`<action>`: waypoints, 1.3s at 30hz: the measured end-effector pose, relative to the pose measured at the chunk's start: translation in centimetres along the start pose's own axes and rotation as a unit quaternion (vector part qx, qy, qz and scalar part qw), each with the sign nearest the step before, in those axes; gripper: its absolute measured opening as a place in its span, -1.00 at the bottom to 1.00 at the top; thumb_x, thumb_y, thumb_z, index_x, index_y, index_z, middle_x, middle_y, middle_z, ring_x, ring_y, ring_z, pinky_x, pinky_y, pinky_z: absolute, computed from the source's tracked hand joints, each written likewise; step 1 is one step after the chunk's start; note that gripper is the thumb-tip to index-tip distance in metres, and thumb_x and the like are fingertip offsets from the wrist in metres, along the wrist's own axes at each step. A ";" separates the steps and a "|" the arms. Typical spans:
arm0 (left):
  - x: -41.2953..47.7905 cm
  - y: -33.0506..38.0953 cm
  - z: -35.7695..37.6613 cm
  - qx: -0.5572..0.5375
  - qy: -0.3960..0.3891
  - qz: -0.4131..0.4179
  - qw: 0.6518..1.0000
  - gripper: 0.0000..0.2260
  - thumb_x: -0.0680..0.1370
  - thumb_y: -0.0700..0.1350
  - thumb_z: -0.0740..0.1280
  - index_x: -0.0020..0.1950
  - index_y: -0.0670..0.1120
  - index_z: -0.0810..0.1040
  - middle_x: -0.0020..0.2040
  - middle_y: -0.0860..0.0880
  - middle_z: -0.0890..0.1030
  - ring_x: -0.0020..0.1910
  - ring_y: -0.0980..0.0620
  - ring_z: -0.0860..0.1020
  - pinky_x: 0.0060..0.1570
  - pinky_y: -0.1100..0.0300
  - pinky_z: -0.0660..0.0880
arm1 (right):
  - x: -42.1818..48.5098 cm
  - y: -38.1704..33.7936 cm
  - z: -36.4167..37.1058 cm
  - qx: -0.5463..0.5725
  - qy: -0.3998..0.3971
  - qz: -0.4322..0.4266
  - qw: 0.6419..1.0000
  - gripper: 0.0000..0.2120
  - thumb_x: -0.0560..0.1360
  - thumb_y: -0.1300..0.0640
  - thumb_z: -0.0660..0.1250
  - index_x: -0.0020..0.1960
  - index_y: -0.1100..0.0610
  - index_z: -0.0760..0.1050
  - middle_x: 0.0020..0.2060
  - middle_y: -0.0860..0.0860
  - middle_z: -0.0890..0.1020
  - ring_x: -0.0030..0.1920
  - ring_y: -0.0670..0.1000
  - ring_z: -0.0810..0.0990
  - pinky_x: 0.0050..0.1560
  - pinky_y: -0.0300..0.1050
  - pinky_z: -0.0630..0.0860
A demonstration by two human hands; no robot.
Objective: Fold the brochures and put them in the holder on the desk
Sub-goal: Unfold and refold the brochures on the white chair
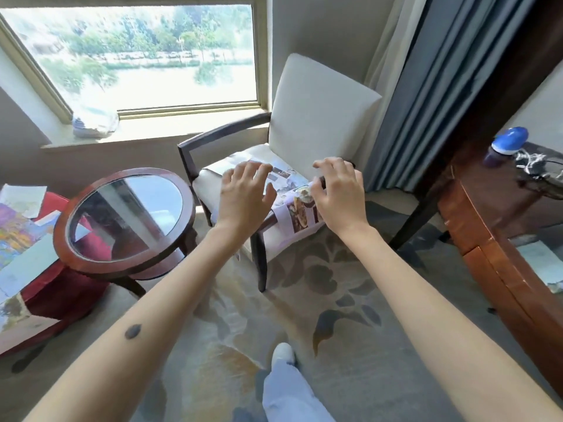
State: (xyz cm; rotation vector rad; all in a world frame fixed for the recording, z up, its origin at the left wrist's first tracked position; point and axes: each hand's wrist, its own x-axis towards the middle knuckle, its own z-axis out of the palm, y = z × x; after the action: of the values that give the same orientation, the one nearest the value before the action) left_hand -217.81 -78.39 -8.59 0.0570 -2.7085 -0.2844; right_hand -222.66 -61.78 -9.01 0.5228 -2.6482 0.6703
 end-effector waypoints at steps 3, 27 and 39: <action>4.9 -0.4 3.5 0.000 -0.035 0.010 0.999 -0.71 0.55 -0.12 0.18 0.25 -0.13 0.46 0.23 -0.12 0.53 0.25 -0.14 0.43 0.23 -0.01 0.27 | 4.7 2.4 2.5 -0.007 -0.014 0.018 1.000 -0.71 0.54 0.12 0.15 0.20 0.16 0.47 0.18 0.10 0.53 0.20 0.10 0.46 0.22 -0.01 0.30; 27.8 -9.5 26.6 -0.051 -0.269 0.163 0.948 -0.72 0.58 -0.10 0.14 0.27 -0.10 0.42 0.23 -0.10 0.50 0.23 -0.13 0.42 0.19 0.01 0.30 | 20.4 13.6 21.5 -0.075 -0.081 0.259 0.960 -0.74 0.53 0.16 0.16 0.19 0.14 0.47 0.13 0.07 0.53 0.16 0.11 0.47 0.18 -0.02 0.30; 26.6 -9.9 36.0 -0.062 -0.414 0.213 0.883 -0.69 0.59 -0.05 0.12 0.31 -0.08 0.37 0.27 -0.08 0.46 0.28 -0.11 0.37 0.17 0.00 0.32 | 17.3 18.5 28.6 -0.022 -0.172 0.493 0.852 -0.64 0.57 0.13 0.12 0.36 0.10 0.31 0.34 0.09 0.39 0.25 0.16 0.45 0.28 0.11 0.36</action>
State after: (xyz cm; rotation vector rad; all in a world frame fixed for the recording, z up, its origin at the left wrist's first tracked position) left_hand -256.78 -83.45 -32.17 -0.8825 -3.3998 -0.4147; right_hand -252.79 -65.72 -32.20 -0.9121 -3.1576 0.8118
